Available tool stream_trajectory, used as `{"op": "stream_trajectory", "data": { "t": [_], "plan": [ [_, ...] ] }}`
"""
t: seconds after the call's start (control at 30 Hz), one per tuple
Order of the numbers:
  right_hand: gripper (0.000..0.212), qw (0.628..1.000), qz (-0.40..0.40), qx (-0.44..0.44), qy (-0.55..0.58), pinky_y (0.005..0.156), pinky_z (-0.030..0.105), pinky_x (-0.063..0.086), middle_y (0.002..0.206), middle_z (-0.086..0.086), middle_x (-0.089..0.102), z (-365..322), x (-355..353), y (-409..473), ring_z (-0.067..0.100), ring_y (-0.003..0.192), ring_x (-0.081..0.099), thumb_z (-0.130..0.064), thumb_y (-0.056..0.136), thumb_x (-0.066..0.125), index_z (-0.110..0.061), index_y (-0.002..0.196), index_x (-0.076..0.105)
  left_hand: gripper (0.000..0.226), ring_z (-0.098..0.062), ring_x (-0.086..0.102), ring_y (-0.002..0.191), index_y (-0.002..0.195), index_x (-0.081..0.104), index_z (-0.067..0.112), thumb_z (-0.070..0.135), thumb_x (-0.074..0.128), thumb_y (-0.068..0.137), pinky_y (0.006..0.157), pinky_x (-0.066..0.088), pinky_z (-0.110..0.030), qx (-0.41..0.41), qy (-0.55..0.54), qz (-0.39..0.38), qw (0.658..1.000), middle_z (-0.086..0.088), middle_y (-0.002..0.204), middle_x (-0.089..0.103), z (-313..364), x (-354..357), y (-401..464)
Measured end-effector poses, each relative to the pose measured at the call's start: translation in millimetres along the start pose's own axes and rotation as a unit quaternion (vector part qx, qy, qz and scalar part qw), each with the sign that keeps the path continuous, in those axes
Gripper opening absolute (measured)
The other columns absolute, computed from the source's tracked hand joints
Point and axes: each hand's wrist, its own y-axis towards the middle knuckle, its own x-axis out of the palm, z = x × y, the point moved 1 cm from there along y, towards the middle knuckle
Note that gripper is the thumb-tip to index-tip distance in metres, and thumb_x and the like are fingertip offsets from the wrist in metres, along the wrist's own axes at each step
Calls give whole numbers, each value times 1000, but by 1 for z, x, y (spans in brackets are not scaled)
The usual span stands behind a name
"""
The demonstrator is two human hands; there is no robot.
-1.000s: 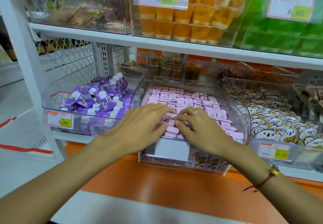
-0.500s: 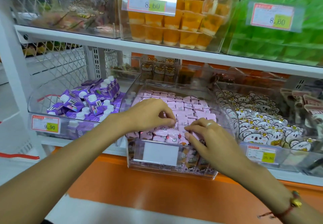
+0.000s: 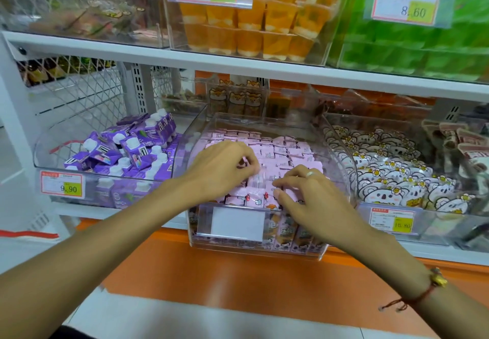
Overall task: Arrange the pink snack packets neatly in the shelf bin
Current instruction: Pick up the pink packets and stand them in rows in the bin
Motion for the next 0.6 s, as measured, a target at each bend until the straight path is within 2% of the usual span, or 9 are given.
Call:
{"op": "stream_trajectory", "data": {
  "t": [0.07,0.13,0.17,0.23,0.3,0.4,0.47,0.53,0.6],
  "plan": [
    [36,1000,-13,17,7,84,29,37,121,-4,53,-2,0,3,18,111,45,-39,96,43,-23,122,62,16,-4,56,85,95,64,23,34,52,95,68,43,-21,-43,-92,102,990,13,96,60,4,-4,-3],
    [36,1000,-18,24,-2,85,31,38,122,-2,52,-3,0,5,20,113,45,-38,96,43,-22,122,61,19,-2,57,84,99,62,18,31,49,97,69,45,-13,-85,-187,190,960,8,97,64,9,-11,-3],
    [36,999,-19,25,-8,86,32,38,122,-1,52,-4,0,6,20,113,45,-38,96,43,-22,122,61,19,-5,59,86,100,61,16,29,48,97,74,48,-16,-100,-232,225,941,4,97,66,11,-15,-5],
    [35,999,-28,24,-10,86,33,39,121,0,53,-4,-1,6,21,112,46,-37,96,44,-21,122,60,19,-15,62,93,102,59,12,25,46,98,85,53,-31,-119,-315,282,898,-4,98,67,15,-22,-11],
    [32,999,-26,26,11,85,32,42,119,1,55,-3,-3,6,20,109,49,-34,96,45,-19,119,62,17,-22,63,98,102,58,10,21,45,99,90,52,-41,-137,-369,326,860,-9,100,66,18,-26,-20],
    [31,992,74,36,91,80,28,42,117,-1,59,-6,-10,7,11,100,53,-33,97,43,-20,119,61,22,-24,63,102,106,58,6,22,44,100,91,53,-40,-185,-437,347,809,-12,105,65,18,-26,-30],
    [33,970,167,25,176,86,25,42,117,-9,56,-14,-17,5,5,102,51,-44,96,43,-26,121,55,26,-19,65,101,111,58,4,23,43,100,80,57,-26,-214,-488,325,781,-11,107,66,17,-22,-32],
    [39,954,189,-10,230,89,15,39,118,-16,52,-25,-22,3,-2,106,48,-53,88,50,-33,122,49,27,-13,66,97,113,58,4,23,44,100,64,55,-14,-234,-527,301,759,-9,108,66,19,-17,-34],
    [46,959,171,-40,221,87,10,37,119,-16,50,-33,-21,1,-3,105,46,-46,83,65,-32,123,47,25,-9,66,92,111,59,4,21,46,99,63,54,-12,-250,-557,282,740,-8,107,67,21,-12,-35]
  ]
}}
